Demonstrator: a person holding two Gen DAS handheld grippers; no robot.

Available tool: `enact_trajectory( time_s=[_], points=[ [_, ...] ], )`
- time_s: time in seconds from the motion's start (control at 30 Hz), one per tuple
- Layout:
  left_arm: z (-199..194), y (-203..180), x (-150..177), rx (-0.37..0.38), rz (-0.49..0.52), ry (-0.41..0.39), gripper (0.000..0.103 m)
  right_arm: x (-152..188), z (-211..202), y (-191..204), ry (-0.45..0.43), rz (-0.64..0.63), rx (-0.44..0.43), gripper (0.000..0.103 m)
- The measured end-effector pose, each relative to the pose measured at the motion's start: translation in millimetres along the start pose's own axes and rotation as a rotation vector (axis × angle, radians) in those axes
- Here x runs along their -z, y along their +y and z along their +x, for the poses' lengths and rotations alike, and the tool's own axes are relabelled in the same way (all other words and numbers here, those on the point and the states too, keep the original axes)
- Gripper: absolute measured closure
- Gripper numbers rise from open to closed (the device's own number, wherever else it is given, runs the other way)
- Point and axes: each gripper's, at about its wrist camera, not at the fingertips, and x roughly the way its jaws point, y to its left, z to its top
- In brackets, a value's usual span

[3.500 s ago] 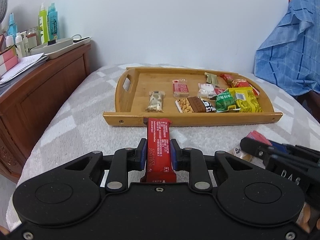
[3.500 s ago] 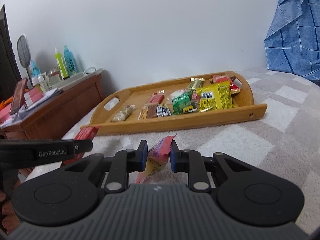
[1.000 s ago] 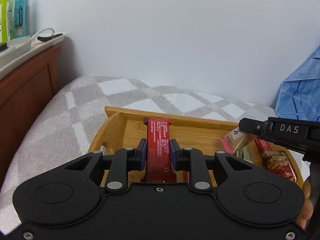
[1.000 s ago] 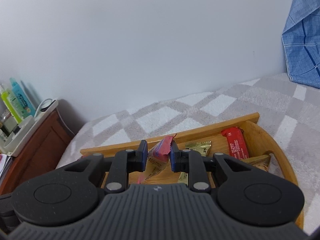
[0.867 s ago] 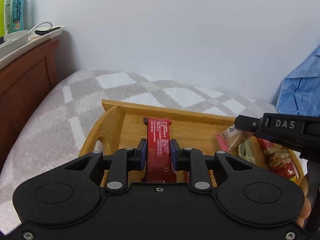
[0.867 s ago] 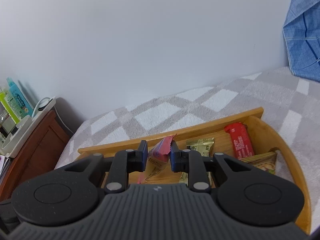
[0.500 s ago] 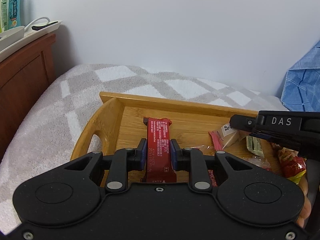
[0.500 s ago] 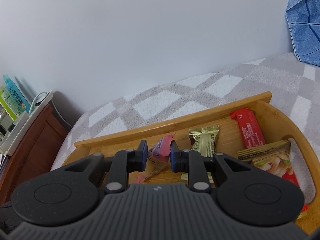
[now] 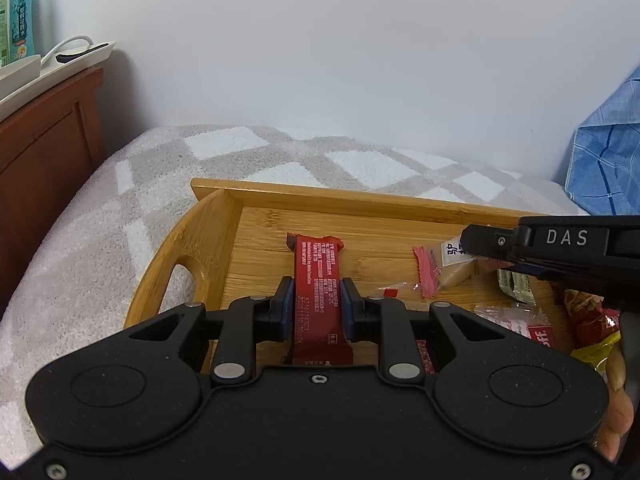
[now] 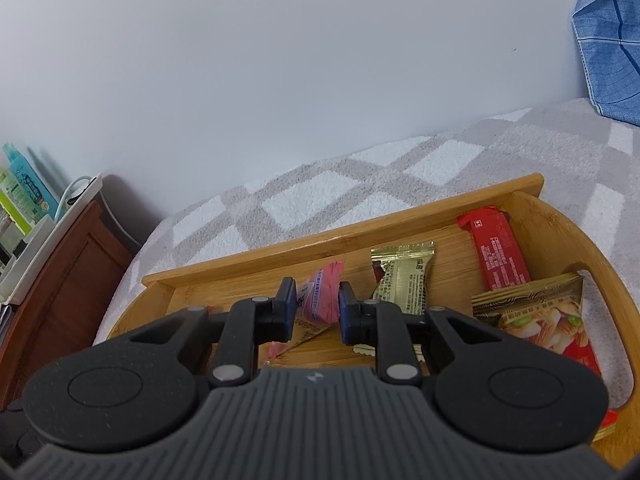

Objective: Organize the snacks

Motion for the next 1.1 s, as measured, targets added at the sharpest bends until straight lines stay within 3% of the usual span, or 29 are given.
enact_trajectory(
  time_s=[0.13,0.27,0.43,0.57,0.8,0.97,1.1],
  points=[
    [0,-2,0,-0.015,0.003,-0.003,0.080,0,-1,-1,0.005,-0.001,-0.003,0.071],
    [-3,-3,-1,-0.020,0.002,-0.008,0.069,1,-6,0,-0.006,-0.022,0.001,0.066],
    [-17,-5,-3,-0.031,0.010,-0.022,0.065,2,-19,2,-0.026,-0.033,-0.017,0.055],
    [-32,-4,-3,-0.036,0.009,-0.037,0.056,3,-35,8,-0.050,-0.078,-0.021,0.042],
    [-59,-4,-1,-0.048,0.003,-0.032,0.043,7,-72,16,-0.098,-0.156,-0.016,0.035],
    [-86,-9,3,-0.059,0.031,-0.063,0.025,14,-99,17,-0.130,-0.193,0.008,0.027],
    [-109,-15,7,-0.053,0.055,-0.074,0.024,20,-124,18,-0.170,-0.218,0.036,0.024]
  ],
)
